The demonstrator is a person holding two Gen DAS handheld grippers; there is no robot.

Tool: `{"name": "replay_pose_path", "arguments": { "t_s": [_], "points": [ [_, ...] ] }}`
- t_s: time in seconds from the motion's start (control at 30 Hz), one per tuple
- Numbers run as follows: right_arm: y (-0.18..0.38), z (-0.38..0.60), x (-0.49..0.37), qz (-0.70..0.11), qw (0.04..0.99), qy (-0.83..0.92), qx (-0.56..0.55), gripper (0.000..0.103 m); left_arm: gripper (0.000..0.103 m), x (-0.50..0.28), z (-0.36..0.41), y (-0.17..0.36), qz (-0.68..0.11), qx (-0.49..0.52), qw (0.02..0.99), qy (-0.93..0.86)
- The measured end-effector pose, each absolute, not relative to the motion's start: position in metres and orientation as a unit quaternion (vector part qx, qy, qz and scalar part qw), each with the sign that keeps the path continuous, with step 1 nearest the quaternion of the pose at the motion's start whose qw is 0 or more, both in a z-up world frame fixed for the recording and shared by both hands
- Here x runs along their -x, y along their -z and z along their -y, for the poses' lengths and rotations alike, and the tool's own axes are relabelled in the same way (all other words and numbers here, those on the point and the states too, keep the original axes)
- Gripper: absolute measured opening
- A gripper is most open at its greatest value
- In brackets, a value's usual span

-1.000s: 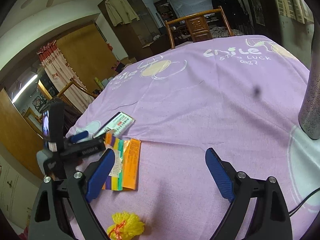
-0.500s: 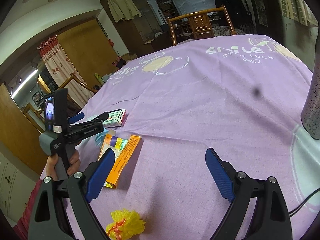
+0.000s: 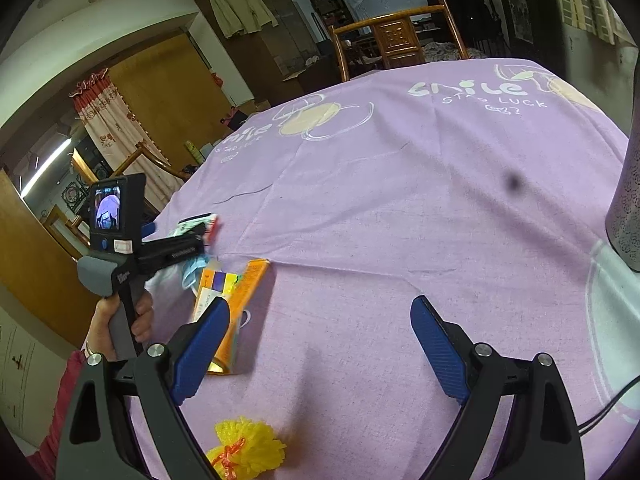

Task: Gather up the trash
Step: 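Move the left gripper to the white medicine box while the right gripper returns to the table, then grasp the white medicine box with the left gripper and lift it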

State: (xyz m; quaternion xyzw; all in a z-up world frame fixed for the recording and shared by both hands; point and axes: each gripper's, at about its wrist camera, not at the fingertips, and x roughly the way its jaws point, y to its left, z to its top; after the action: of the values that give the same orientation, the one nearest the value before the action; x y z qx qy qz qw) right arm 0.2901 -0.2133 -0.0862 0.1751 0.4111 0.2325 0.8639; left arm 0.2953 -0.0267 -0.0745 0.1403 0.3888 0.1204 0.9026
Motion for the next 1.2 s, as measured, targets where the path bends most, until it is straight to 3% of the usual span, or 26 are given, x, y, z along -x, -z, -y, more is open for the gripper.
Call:
{"name": "replay_pose_path", "arguments": {
  "t_s": [0.2, 0.33, 0.53, 0.73, 0.87, 0.97, 1.2],
  "points": [
    [0.083, 0.210, -0.286, -0.405, 0.866, -0.241, -0.170, 0.090, 0.096, -0.291, -0.065, 0.056, -0.406, 0.089, 0.903, -0.105],
    [0.083, 0.208, -0.287, -0.406, 0.865, -0.241, -0.171, 0.090, 0.096, -0.305, -0.058, 0.058, -0.407, 0.134, 0.902, -0.057],
    [0.087, 0.214, -0.291, -0.410, 0.864, -0.230, -0.182, 0.090, 0.096, -0.335, -0.019, 0.073, -0.461, 0.078, 0.877, -0.113],
    [0.088, 0.210, -0.291, -0.414, 0.862, -0.232, -0.178, 0.090, 0.096, -0.352, -0.015, 0.090, -0.489, 0.091, 0.857, -0.136],
    [0.089, 0.207, -0.292, -0.412, 0.868, -0.225, -0.164, 0.090, 0.096, -0.357, -0.016, 0.093, -0.470, 0.080, 0.870, -0.126],
    [0.089, 0.208, -0.292, -0.410, 0.869, -0.223, -0.165, 0.090, 0.073, -0.350, -0.005, 0.087, -0.459, 0.058, 0.885, -0.059],
    [0.088, 0.204, -0.289, -0.406, 0.873, -0.225, -0.148, 0.089, 0.064, -0.341, 0.029, 0.086, -0.450, 0.000, 0.893, 0.003]
  ]
}}
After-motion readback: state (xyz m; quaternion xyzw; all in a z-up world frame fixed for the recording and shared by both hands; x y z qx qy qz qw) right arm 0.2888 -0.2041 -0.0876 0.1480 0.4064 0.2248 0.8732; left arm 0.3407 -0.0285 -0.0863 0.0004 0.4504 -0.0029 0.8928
